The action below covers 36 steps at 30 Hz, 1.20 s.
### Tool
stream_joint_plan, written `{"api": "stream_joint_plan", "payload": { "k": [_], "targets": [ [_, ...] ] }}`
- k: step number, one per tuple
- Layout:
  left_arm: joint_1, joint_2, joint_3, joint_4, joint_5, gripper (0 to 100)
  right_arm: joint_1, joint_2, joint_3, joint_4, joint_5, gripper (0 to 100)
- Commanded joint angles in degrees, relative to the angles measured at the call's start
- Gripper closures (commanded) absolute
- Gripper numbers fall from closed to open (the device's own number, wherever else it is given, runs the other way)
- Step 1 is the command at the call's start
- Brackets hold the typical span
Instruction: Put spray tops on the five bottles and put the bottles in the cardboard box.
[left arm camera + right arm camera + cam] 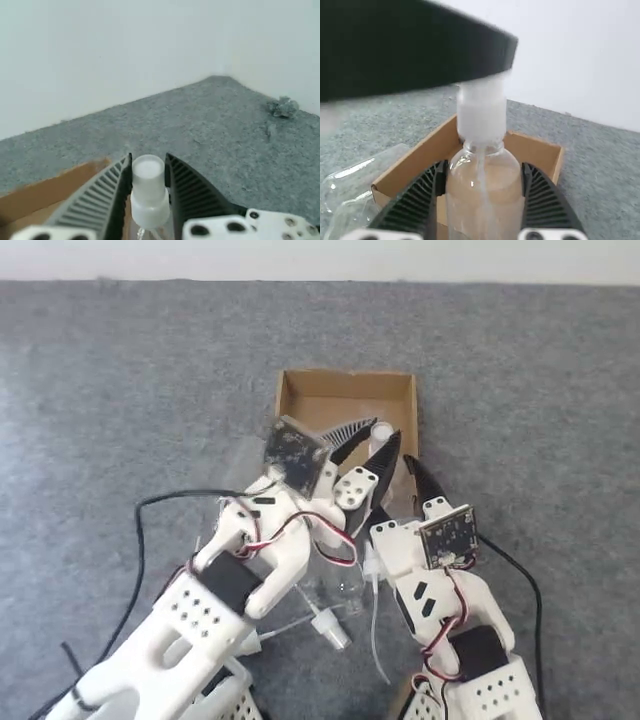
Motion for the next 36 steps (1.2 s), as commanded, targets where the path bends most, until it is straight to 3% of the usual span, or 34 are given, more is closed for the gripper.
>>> {"api": "stream_joint_plan", "payload": {
  "k": [1,17,25,36],
  "targets": [
    [0.09,4.92,-3.65,0.44,-1.14,94,0.57,-0.66,-1.85,-0.84,0.79,91.9],
    [-0.09,5.01,-3.56,0.88,-1.14,92,0.75,-0.66,-2.11,-1.27,0.79,91.9],
    [-0.09,5.36,-11.38,14.77,-1.14,84,2.42,-0.66,-2.20,-1.36,0.53,91.9],
    [-0.18,5.01,-12.26,15.47,-1.41,84,2.86,-0.66,-2.20,-1.36,0.62,91.9]
  ]
}}
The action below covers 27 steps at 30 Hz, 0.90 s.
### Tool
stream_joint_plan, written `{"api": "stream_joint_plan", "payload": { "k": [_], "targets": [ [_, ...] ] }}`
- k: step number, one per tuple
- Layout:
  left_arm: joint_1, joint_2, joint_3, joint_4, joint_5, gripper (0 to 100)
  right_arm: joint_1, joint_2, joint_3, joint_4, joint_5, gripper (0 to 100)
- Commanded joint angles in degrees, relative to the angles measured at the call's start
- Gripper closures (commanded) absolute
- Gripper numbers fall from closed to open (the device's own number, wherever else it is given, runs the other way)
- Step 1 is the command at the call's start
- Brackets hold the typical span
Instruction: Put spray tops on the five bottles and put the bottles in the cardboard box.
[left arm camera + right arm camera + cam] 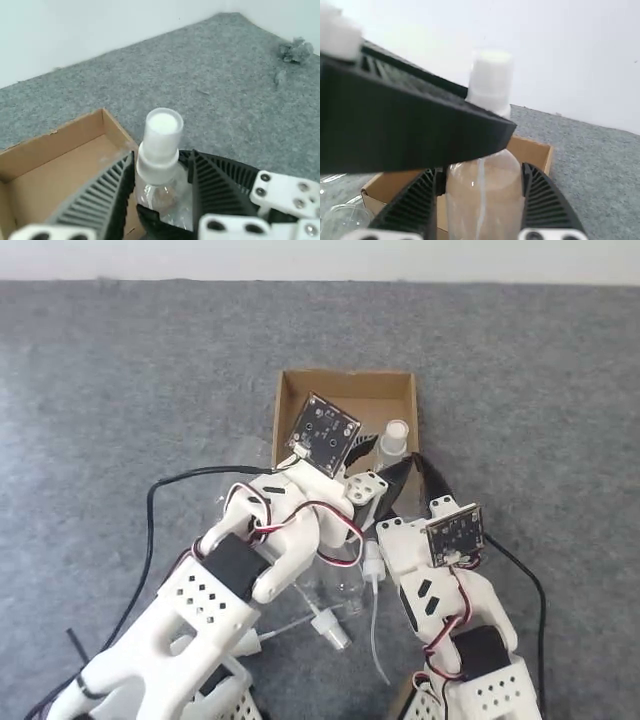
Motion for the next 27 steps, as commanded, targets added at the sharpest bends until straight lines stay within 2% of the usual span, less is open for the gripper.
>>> {"api": "stream_joint_plan", "payload": {
  "k": [1,21,24,27],
  "targets": [
    [-0.18,-0.44,-3.47,0.18,-0.62,84,1.10,-0.66,-2.11,-1.36,0.62,91.9],
    [-0.18,-0.53,-3.47,0.18,-0.62,84,4.62,-0.57,-2.11,-4.26,0.35,91.9],
    [-0.18,-0.53,-3.47,0.18,-0.62,84,7.60,-0.66,-2.46,-4.97,0.26,91.9],
    [-0.26,-0.62,-3.47,0.18,-0.62,84,10.24,-0.66,-2.73,-5.85,-3.52,91.9]
  ]
}}
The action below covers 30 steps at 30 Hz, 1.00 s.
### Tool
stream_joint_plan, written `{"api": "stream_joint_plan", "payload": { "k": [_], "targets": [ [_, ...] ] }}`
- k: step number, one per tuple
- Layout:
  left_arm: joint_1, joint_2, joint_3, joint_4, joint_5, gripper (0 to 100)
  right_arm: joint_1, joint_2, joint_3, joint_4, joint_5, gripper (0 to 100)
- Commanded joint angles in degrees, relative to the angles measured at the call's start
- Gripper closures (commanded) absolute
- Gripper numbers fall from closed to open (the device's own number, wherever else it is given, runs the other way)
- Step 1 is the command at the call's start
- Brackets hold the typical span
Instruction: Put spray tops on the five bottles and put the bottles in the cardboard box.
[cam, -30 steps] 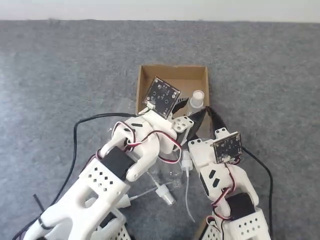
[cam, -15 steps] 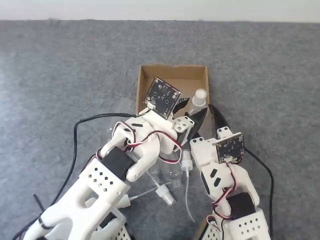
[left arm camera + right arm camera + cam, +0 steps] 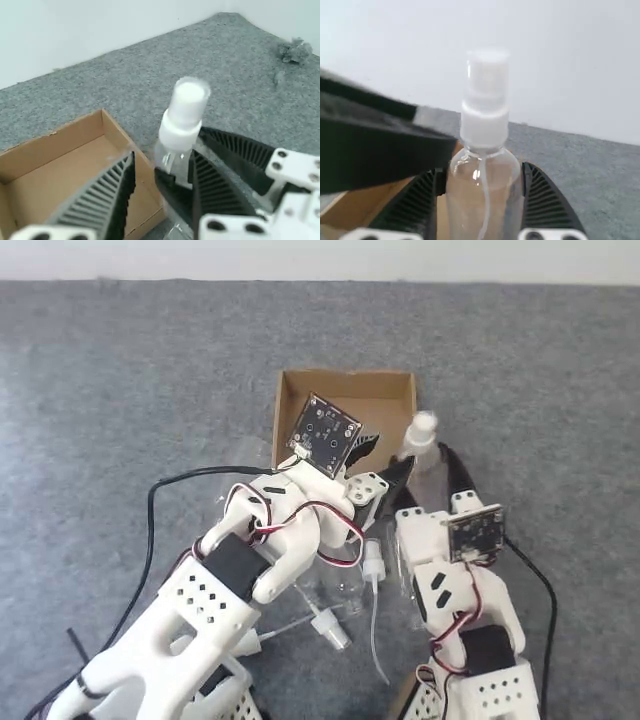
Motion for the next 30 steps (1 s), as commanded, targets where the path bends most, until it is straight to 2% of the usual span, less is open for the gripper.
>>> {"api": "stream_joint_plan", "payload": {
  "k": [1,4,8,12,16,23,30],
  "targets": [
    [-0.44,-1.14,-3.47,0.18,-0.53,84,4.09,-0.66,-2.73,-2.42,-4.75,91.9],
    [-0.62,-4.40,-2.95,0.35,-0.53,84,4.97,-0.66,-2.73,-2.42,-5.63,91.9],
    [-4.66,-10.02,-1.89,1.85,-0.26,84,4.97,-0.66,-2.81,-2.42,-5.63,91.9],
    [-10.20,-13.63,2.15,0.00,-0.18,84,4.97,-0.66,-2.81,-2.42,-5.54,91.9],
    [-12.92,-15.30,5.05,-2.20,-0.09,84,4.79,-0.66,-2.81,-2.42,-5.54,91.9],
    [-17.67,-15.65,7.08,-2.11,4.57,84,4.88,-0.66,-3.52,-2.42,-5.71,91.9],
    [-17.14,-15.74,11.12,-2.20,4.57,84,4.53,-0.40,-5.80,-2.42,-5.80,91.9]
  ]
}}
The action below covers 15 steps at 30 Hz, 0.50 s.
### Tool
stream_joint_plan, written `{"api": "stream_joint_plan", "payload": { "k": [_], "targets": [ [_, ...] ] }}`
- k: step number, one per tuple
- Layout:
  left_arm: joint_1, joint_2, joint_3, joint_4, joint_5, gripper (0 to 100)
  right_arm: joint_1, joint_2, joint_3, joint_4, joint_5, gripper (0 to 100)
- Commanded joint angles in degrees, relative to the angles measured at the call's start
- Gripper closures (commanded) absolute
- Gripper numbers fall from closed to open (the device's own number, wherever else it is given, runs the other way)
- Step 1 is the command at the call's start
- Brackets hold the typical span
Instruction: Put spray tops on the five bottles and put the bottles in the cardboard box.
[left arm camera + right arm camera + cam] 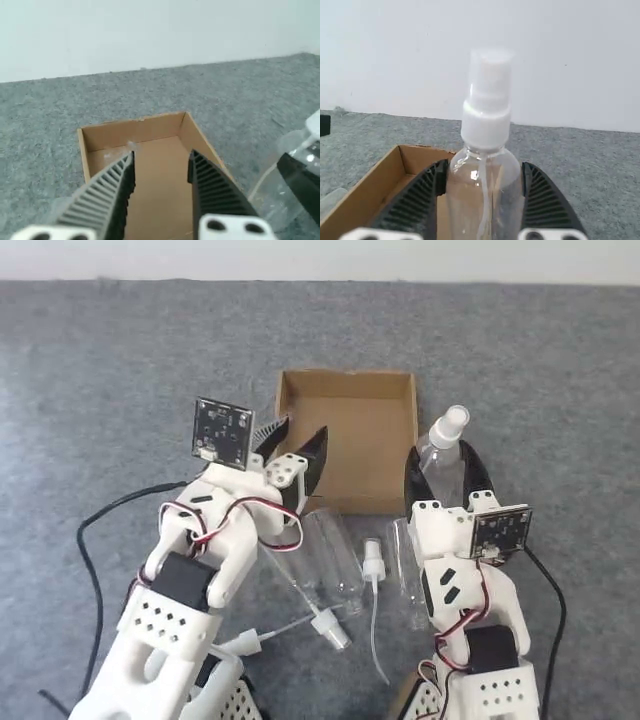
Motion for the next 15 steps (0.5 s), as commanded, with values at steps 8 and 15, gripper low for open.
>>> {"api": "stream_joint_plan", "payload": {
  "k": [8,15],
  "targets": [
    [6.68,-2.02,2.33,-2.02,-0.88,84,0.48,-0.48,-8.44,-1.54,-0.70,91.9],
    [12.48,-1.93,4.62,-3.34,-4.31,84,0.13,-0.66,-10.20,-1.98,-0.97,91.9]
  ]
}}
